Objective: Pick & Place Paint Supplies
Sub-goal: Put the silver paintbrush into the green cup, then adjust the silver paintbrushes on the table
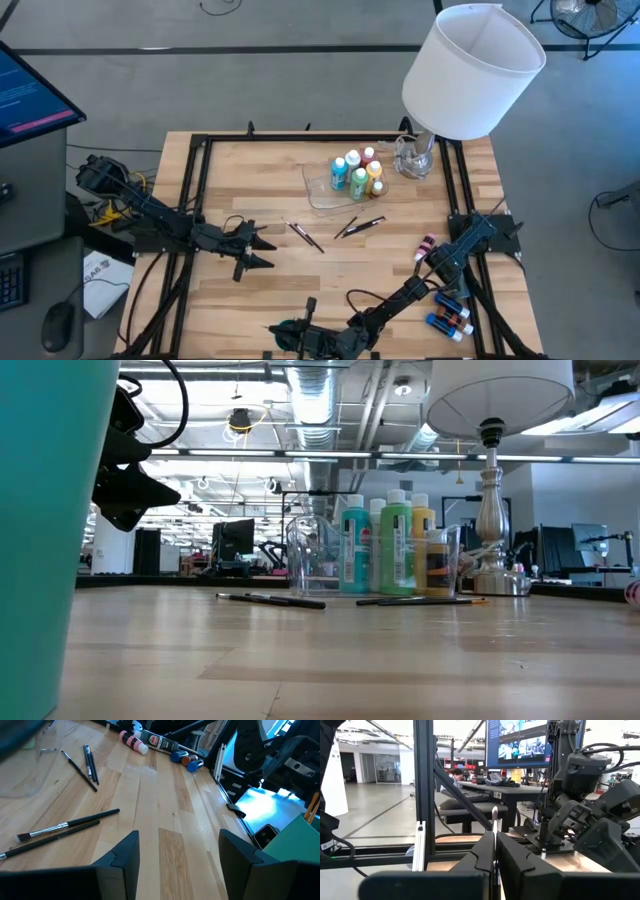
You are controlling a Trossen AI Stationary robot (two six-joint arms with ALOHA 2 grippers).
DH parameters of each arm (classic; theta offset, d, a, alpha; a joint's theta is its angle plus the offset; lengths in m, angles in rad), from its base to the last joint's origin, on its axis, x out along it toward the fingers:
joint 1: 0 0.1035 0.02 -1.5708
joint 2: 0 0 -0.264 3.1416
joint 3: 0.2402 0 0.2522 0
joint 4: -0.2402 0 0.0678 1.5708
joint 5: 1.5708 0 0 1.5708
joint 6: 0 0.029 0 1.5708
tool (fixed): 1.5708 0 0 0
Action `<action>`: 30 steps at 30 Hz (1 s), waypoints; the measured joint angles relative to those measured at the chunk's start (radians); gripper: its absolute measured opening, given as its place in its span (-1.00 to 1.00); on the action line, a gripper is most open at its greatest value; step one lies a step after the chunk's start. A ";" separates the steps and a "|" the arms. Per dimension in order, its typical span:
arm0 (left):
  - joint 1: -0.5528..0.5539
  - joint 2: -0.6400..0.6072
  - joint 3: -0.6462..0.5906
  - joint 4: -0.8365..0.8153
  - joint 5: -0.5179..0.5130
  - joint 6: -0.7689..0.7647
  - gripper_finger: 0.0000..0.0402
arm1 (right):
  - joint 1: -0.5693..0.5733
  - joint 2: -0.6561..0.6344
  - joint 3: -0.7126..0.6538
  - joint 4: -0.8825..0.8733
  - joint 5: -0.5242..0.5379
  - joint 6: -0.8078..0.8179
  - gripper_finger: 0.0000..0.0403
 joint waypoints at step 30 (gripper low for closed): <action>0.000 0.000 0.000 0.000 0.000 0.000 -0.19 | -0.005 0.000 0.000 -0.018 0.000 0.022 -0.77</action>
